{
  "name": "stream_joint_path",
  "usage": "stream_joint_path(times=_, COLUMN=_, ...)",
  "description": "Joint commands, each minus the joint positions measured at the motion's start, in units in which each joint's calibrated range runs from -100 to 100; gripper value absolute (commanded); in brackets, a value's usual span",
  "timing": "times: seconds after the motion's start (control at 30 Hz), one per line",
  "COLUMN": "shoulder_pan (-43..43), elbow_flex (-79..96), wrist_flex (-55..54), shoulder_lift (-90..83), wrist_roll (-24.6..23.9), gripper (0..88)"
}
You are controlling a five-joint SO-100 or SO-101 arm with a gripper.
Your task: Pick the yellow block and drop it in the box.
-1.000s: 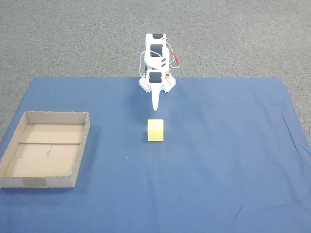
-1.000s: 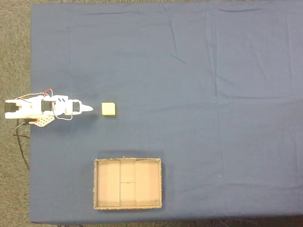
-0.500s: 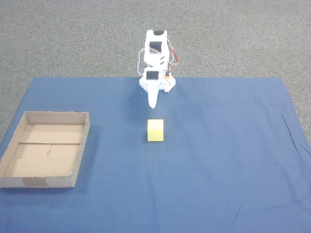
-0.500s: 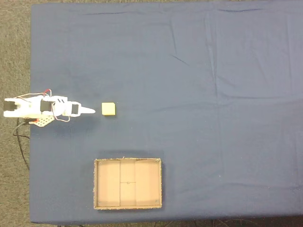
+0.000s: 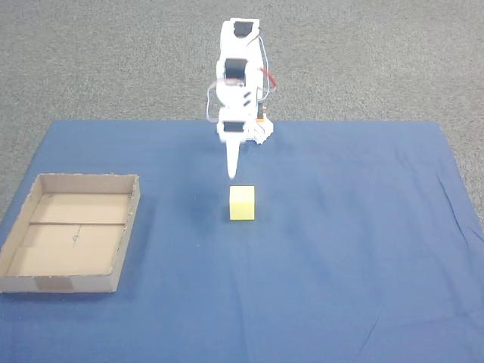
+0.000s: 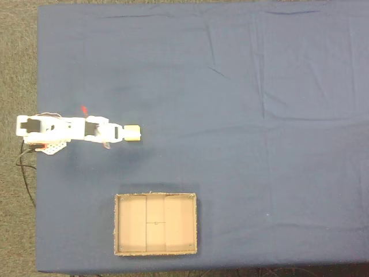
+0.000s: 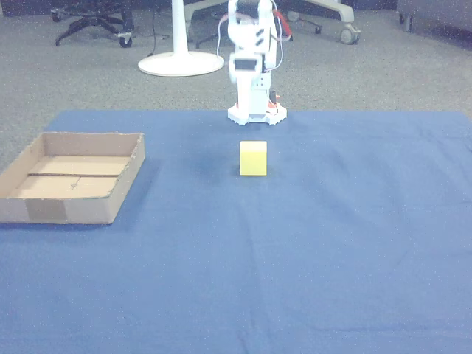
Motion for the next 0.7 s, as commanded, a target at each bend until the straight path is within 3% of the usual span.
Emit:
stream_joint_path(times=0.0, shoulder_pan=0.0, elbow_flex=-9.4, wrist_flex=-0.3, shoulder_lift=12.3, wrist_roll=0.5, gripper=47.5)
stream_joint_path(times=0.2, shoulder_pan=-2.6, elbow_flex=-13.8, wrist_flex=-3.5, shoulder_lift=24.4, wrist_roll=1.0, gripper=45.6)
stream_joint_path(times=0.3, shoulder_pan=-3.8, elbow_flex=-13.5, wrist_flex=-4.0, shoulder_lift=26.0, wrist_roll=1.3, gripper=36.4)
stream_joint_path(times=0.67, shoulder_pan=-3.5, elbow_flex=-12.3, wrist_flex=-5.8, shoulder_lift=27.5, wrist_roll=1.2, gripper=23.2)
